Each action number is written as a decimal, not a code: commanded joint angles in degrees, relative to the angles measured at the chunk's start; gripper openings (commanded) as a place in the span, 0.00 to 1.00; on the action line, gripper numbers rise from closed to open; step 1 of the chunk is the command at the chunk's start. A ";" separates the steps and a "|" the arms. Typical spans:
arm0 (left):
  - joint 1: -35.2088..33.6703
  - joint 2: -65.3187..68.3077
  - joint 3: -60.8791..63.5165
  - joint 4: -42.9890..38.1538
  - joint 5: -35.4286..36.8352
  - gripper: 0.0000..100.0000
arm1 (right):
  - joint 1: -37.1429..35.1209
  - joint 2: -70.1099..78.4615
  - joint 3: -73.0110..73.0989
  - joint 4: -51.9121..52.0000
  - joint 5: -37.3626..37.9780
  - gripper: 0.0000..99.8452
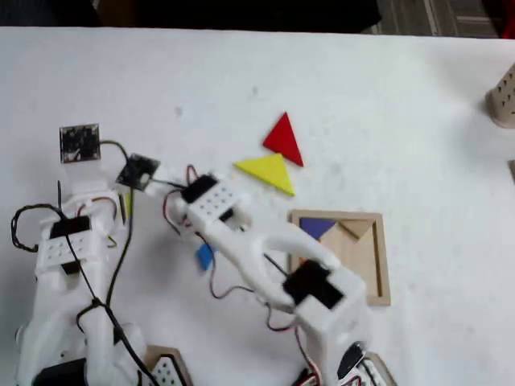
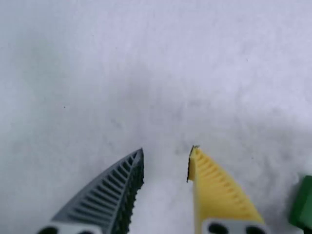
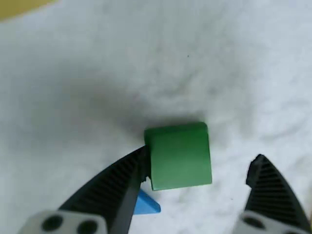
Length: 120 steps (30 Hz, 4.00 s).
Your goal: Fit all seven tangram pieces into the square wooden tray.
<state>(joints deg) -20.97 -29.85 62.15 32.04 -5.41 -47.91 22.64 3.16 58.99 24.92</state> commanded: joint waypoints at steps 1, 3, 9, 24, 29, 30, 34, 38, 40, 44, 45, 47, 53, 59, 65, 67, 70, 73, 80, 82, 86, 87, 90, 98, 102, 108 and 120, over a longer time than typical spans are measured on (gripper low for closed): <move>0.04 0.04 -0.62 -1.49 -0.70 0.18 | 0.13 3.47 -5.80 2.77 3.60 0.31; 0.04 0.04 -0.62 -1.49 -0.70 0.18 | -0.22 5.49 -6.33 4.70 5.71 0.31; 0.04 0.04 -0.62 -1.49 -0.70 0.18 | -1.27 6.20 -6.24 6.99 10.90 0.27; 0.04 0.04 -0.53 -1.41 -0.70 0.18 | -1.54 6.46 -6.59 6.81 16.35 0.21; 0.04 0.04 -0.44 -1.41 -0.70 0.18 | -1.27 6.46 -6.59 6.90 16.26 0.06; 0.04 0.04 -0.44 -1.41 -0.70 0.18 | -1.19 6.37 -6.59 7.16 16.26 0.03; 0.04 0.04 -0.44 -1.49 -0.70 0.18 | -0.22 5.67 -6.95 11.21 16.26 0.03; 0.04 0.04 -0.44 -1.58 -0.70 0.18 | 0.75 2.95 -7.21 14.55 16.26 0.03; 0.04 0.04 -0.44 -1.58 -0.70 0.18 | 1.01 0.13 -7.30 16.48 16.26 0.03; 0.04 0.04 -0.44 -1.67 -0.79 0.18 | 1.01 -6.90 -7.21 21.85 16.26 0.03; 0.04 0.04 -0.44 -1.67 -0.79 0.18 | 1.01 -8.84 -7.21 23.16 16.26 0.03; 0.13 0.04 -0.44 -1.67 -0.79 0.18 | 1.36 -12.79 -7.12 25.89 16.26 0.03; 0.13 0.04 -0.35 -1.67 -0.79 0.18 | 6.81 -22.20 -6.86 34.77 16.26 0.03; 0.22 0.04 -0.35 -1.67 -0.79 0.18 | 18.86 -30.90 -1.58 39.16 16.26 0.03; 0.31 0.04 -0.35 -1.67 -0.79 0.18 | 27.47 -42.42 11.96 37.32 16.26 0.03; 0.31 0.04 -0.35 -1.67 -0.79 0.18 | 30.20 -46.20 16.35 36.44 16.18 0.03; 0.31 0.04 -0.35 -1.67 -0.79 0.18 | 35.47 -51.12 23.47 33.10 13.54 0.03; 0.31 0.04 -0.35 -1.67 -0.79 0.18 | 40.04 -54.37 31.65 28.00 13.01 0.03; 0.31 0.04 -0.35 -1.58 -0.79 0.18 | 42.33 -55.69 48.97 13.14 12.75 0.03; 0.31 0.04 -0.35 -1.49 -0.79 0.18 | 42.33 -55.69 51.69 10.24 12.75 0.03; 0.31 0.04 -0.35 -1.41 -0.79 0.18 | 42.42 -55.69 52.75 6.73 12.75 0.03; 0.31 0.04 -0.35 -1.32 -0.79 0.18 | 42.77 -55.69 52.75 6.73 12.75 0.03; 0.31 0.04 -0.35 -1.32 -0.79 0.18 | 43.82 -55.60 52.66 4.44 13.10 0.03; 0.31 0.04 -0.35 -1.32 -0.79 0.18 | 46.99 -55.60 52.75 5.05 16.18 0.03; 0.31 0.04 -0.35 -1.32 -0.79 0.18 | 47.96 -55.60 52.92 6.99 16.62 0.03; 0.31 0.04 -0.35 -1.32 -0.79 0.18 | 50.24 -55.60 53.36 5.23 16.70 0.04; 0.22 0.04 -0.35 -1.32 -0.79 0.18 | 47.96 -55.52 53.45 2.33 16.35 0.17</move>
<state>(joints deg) -20.97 -29.76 62.24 31.78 -5.58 1.58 -31.34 56.79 62.24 41.01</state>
